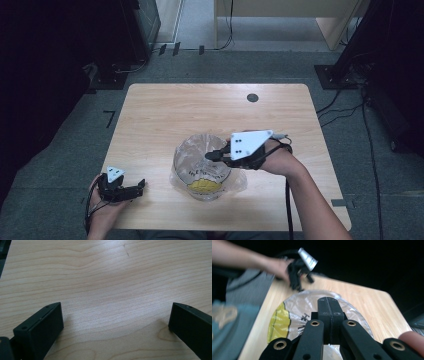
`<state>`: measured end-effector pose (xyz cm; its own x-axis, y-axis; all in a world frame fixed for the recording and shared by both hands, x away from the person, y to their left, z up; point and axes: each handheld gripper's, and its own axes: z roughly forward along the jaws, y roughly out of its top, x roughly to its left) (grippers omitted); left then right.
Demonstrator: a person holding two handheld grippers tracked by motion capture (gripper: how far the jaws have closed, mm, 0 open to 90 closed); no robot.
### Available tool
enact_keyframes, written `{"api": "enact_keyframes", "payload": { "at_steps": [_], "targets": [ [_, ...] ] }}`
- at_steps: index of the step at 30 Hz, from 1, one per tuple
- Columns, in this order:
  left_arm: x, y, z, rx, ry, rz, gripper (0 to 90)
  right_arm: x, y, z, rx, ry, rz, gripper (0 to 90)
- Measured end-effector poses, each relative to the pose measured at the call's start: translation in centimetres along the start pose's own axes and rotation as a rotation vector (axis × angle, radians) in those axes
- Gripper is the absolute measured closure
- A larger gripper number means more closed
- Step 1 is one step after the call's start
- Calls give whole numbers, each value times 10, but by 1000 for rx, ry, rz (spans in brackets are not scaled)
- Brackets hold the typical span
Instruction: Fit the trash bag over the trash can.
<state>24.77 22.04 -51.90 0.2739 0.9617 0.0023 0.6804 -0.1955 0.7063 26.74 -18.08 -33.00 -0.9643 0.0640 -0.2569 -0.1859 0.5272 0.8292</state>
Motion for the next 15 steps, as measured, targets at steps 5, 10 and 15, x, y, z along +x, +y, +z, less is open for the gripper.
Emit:
{"api": "enact_keyframes", "payload": {
  "at_steps": [5,10,15],
  "targets": [
    [0,0,0,1,0,2,0,-16,14,19,101,110,-78,900],
    [0,0,0,0,-1,0,0,-26,20,41,242,194,-153,900],
    [0,0,0,0,-1,0,0,-30,20,63,348,267,-211,900]
  ]
}}
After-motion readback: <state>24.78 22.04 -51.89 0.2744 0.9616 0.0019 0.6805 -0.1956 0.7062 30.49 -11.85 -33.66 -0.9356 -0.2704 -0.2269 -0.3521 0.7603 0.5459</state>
